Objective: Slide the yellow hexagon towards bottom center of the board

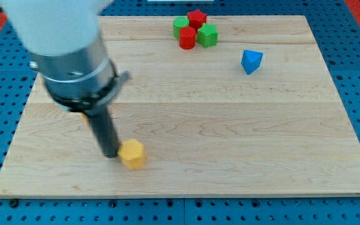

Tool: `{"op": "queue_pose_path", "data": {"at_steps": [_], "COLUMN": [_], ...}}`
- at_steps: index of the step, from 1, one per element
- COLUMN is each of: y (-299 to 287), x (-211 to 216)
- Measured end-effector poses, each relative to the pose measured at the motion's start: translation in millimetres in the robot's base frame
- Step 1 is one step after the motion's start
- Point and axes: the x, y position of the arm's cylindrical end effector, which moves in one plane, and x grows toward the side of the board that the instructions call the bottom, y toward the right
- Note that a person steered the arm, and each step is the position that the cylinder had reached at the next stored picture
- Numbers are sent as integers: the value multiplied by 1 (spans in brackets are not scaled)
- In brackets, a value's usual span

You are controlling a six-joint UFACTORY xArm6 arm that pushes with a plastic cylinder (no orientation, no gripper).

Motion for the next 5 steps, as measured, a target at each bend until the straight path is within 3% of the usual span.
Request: {"op": "queue_pose_path", "data": {"at_steps": [1,2,3,4,5], "y": [73,66,107,222,310], "x": [0,-6,-73,-103,-180]}}
